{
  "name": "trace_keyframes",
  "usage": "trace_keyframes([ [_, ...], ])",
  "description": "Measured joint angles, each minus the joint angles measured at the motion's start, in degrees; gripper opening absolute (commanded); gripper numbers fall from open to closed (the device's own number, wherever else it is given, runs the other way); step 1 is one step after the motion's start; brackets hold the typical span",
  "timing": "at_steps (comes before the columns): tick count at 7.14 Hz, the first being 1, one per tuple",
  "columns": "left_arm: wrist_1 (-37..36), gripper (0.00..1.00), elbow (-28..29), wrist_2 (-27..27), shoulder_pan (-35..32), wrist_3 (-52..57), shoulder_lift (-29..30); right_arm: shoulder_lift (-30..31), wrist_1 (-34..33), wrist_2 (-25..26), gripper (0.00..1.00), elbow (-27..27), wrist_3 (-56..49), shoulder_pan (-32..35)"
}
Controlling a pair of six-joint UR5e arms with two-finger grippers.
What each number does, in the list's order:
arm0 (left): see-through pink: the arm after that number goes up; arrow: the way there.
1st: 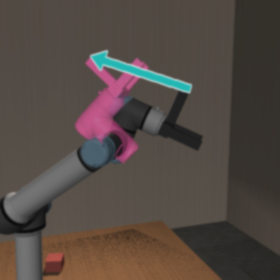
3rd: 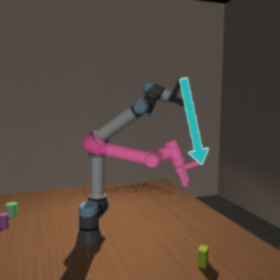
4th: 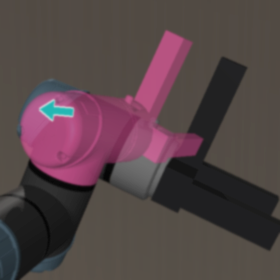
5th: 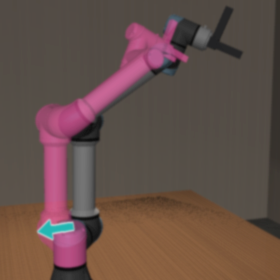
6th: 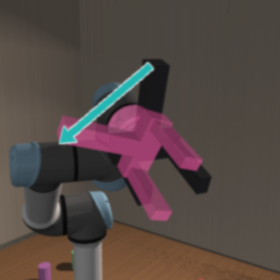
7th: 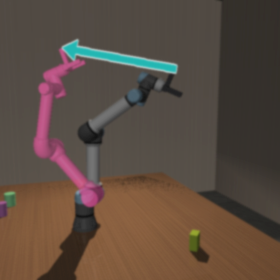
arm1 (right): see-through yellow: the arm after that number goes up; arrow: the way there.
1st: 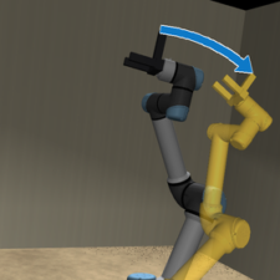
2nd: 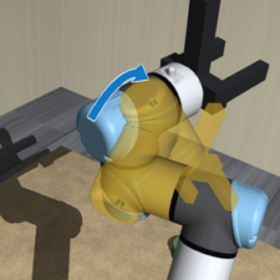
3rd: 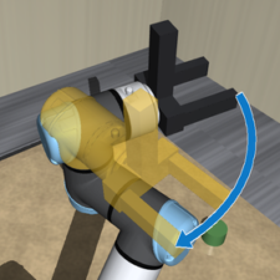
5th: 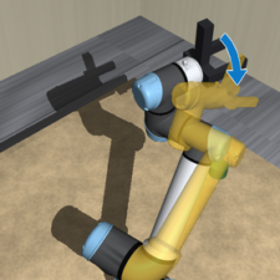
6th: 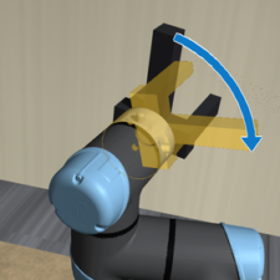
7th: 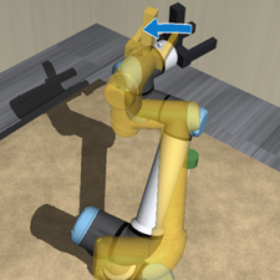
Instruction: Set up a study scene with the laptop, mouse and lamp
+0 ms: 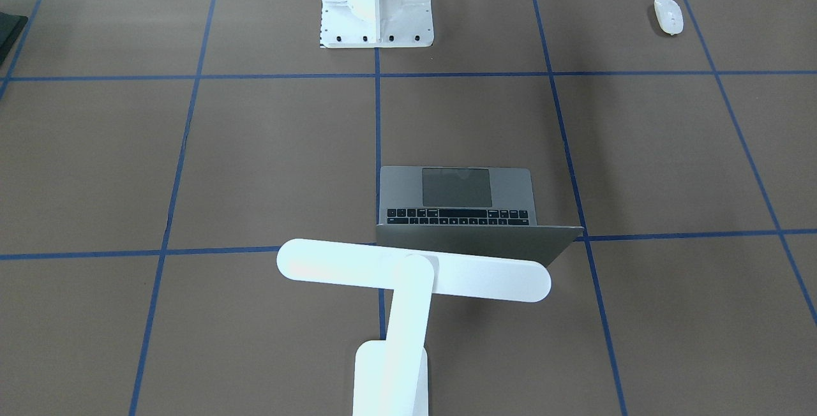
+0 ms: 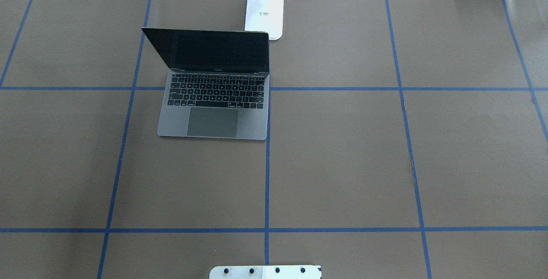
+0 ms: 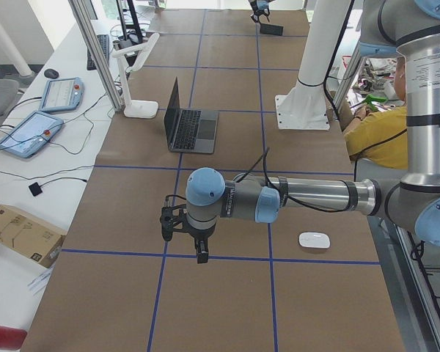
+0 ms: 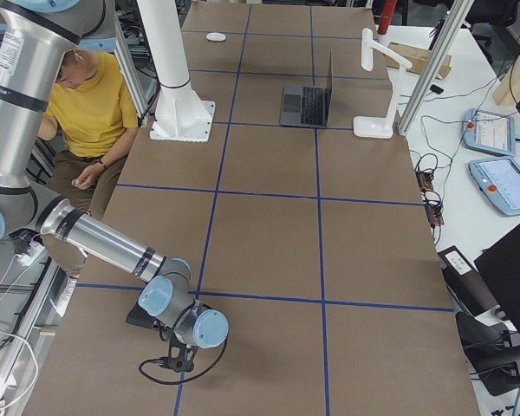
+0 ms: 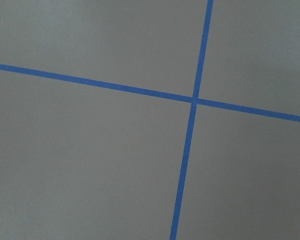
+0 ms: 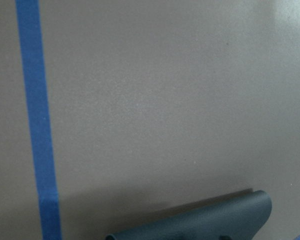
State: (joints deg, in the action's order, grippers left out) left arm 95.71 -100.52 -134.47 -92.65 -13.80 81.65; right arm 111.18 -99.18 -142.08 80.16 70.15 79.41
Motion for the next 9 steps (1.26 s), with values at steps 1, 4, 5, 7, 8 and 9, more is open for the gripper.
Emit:
trace_keyframes([
  [1, 0.00, 1.00, 0.00, 0.00, -0.03, 0.00, 0.00, -0.05, 0.10, 0.31, 0.17, 0.09, -0.17, -0.36],
  [4, 0.00, 1.00, -0.03, 0.00, -0.07, 0.00, 0.00, -0.75, 0.22, 0.99, 0.00, 2.79, -1.63, -0.90],
  [5, 0.00, 1.00, -0.03, 0.00, -0.07, 0.00, 0.00, -0.77, 0.14, 0.75, 0.00, 4.37, -1.72, -0.92],
  [7, -0.04, 1.00, -0.03, 0.00, -0.07, 0.00, 0.00, -0.79, -0.10, 0.48, 0.00, 7.54, -1.72, -0.91],
  [8, -0.02, 1.00, -0.03, 0.00, -0.07, 0.00, 0.00, -0.96, -0.23, 0.09, 0.00, 9.95, -1.46, -0.87],
  [9, -0.03, 1.00, -0.03, 0.00, -0.07, 0.00, 0.00, -1.79, -0.26, -1.17, 0.00, 12.40, -0.94, -0.85],
])
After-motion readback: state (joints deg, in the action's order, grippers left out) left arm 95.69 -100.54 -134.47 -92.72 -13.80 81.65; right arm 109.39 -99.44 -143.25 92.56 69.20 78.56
